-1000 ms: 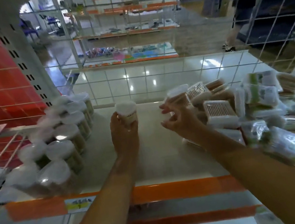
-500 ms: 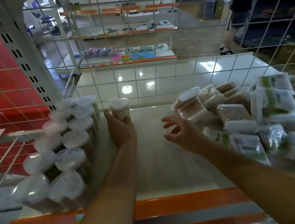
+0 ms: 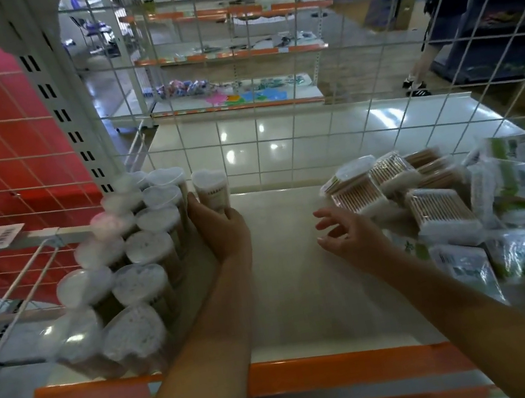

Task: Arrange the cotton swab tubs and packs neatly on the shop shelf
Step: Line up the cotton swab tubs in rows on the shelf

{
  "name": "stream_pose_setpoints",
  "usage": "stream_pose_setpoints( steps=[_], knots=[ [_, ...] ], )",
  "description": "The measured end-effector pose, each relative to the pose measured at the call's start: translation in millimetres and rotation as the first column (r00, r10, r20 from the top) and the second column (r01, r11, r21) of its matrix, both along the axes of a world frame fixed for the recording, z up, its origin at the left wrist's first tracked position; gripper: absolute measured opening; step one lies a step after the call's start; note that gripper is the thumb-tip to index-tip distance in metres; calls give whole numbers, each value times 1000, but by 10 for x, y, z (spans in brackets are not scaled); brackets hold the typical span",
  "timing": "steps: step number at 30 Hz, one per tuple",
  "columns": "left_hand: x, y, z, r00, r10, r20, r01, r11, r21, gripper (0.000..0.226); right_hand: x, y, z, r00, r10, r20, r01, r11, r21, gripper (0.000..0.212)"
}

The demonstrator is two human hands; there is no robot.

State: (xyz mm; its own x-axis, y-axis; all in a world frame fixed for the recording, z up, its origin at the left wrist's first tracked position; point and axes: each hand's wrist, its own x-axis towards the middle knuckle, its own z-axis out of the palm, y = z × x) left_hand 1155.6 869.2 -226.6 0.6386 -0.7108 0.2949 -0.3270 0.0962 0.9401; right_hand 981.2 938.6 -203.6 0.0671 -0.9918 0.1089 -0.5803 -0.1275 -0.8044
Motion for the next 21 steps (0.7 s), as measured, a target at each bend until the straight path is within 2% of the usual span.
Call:
stream_pose_setpoints(
  steps=[6, 8, 10, 14, 21],
  knots=[
    [-69, 143, 24, 991, 82, 107, -75, 995, -71, 44, 93, 8, -15, 999, 43, 26, -43, 999, 0, 44],
    [-72, 151, 19, 994, 28, 106, -24, 999, -44, 36, 115, 6, -1, 998, 59, 17, -58, 998, -21, 44],
    [-85, 150, 12, 991, -98, 94, 98, 995, 3, 28, 127, 7, 24, 998, 68, 5, -68, 997, -37, 45],
    [-95, 127, -8, 950, -307, 58, 299, 947, 114, 39, 121, 19, 70, 997, 74, -13, -75, 995, -61, 44],
    [-63, 77, 17, 938, -348, -9, 343, 921, 183, 54, 37, 73, 28, 999, 48, 9, -48, 998, -49, 41]
  ],
)
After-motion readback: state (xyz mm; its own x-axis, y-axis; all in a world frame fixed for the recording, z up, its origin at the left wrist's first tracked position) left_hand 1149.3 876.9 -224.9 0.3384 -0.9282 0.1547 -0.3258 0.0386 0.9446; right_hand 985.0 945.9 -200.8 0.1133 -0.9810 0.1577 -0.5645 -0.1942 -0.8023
